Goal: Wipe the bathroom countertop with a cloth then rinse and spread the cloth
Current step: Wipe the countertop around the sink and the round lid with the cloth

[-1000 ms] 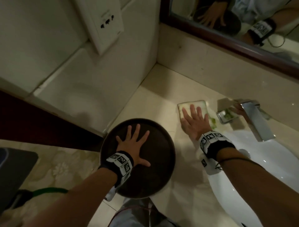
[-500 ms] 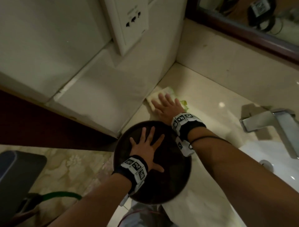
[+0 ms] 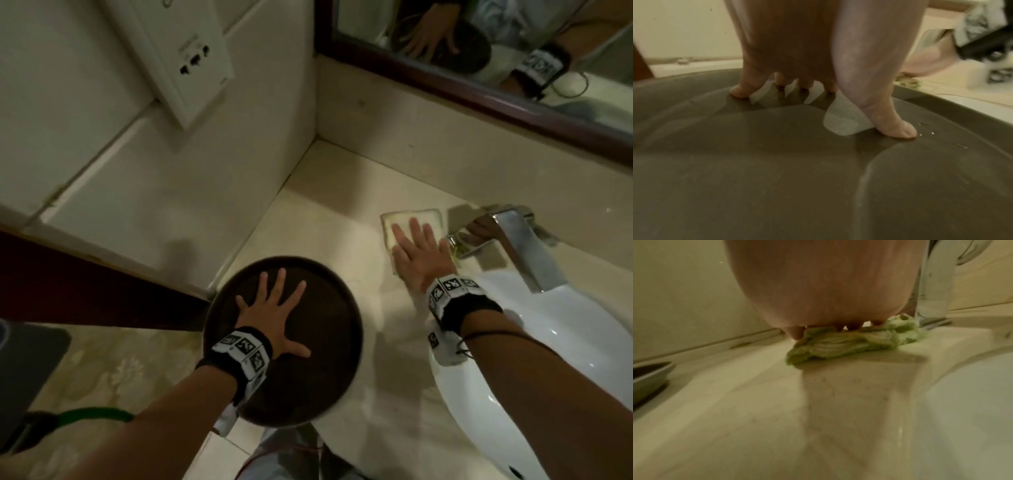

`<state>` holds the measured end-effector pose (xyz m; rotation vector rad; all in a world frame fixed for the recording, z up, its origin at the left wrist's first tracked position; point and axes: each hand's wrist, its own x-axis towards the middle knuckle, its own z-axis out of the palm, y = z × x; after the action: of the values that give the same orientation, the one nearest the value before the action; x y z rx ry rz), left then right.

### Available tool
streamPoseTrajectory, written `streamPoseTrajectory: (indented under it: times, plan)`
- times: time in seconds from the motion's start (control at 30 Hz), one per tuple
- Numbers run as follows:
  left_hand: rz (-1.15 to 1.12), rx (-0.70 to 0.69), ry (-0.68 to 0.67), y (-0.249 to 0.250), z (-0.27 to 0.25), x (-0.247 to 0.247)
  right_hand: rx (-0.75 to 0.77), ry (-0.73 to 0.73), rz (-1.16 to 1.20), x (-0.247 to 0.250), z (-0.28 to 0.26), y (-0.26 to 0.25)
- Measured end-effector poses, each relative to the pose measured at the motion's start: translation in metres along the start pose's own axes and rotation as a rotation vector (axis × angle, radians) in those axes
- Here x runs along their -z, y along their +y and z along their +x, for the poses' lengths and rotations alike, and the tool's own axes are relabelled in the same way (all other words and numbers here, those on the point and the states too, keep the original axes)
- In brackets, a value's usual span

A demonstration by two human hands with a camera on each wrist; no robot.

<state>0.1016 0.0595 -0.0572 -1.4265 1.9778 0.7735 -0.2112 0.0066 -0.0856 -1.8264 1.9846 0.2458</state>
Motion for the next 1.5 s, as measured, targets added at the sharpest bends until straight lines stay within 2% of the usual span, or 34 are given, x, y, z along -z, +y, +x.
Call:
streamPoseTrajectory:
  times: [0.23, 0.33, 0.47, 0.57, 0.7, 0.8, 0.93, 1.07, 1.4, 1.5]
  plan:
    - [0.01, -0.007, -0.014, 0.0, 0.003, 0.0, -0.133, -0.056, 0.083, 0.007, 0.015, -0.031]
    - [0.012, -0.026, -0.027, 0.001, 0.003, 0.003, -0.093, -0.055, 0.141, 0.01, 0.032, -0.045]
    - [0.012, -0.028, -0.013, 0.002, 0.004, 0.004, -0.058, -0.072, 0.095, 0.018, 0.059, -0.078]
    - [0.004, -0.035, -0.005, 0.001, 0.004, 0.003, 0.003, -0.09, 0.013, 0.023, 0.08, -0.113]
    - [-0.008, -0.031, -0.039, 0.001, 0.007, 0.004, 0.186, -0.148, -0.069, 0.024, 0.096, -0.175]
    - [-0.014, -0.026, -0.048, 0.001, 0.007, 0.004, 0.26, -0.147, -0.078, 0.02, 0.094, -0.195]
    - [-0.01, -0.016, -0.046, 0.002, 0.007, 0.002, 0.297, -0.114, -0.13, 0.022, 0.094, -0.176]
    - [0.011, -0.013, -0.048, 0.003, 0.004, 0.005, 0.258, -0.126, -0.073, 0.026, 0.09, -0.156]
    - [0.012, -0.014, -0.023, 0.002, 0.001, 0.009, -0.016, -0.026, 0.0, 0.024, 0.04, -0.025]
    - [0.014, -0.018, -0.017, 0.002, 0.003, 0.008, -0.103, 0.004, -0.005, 0.019, 0.031, -0.006]
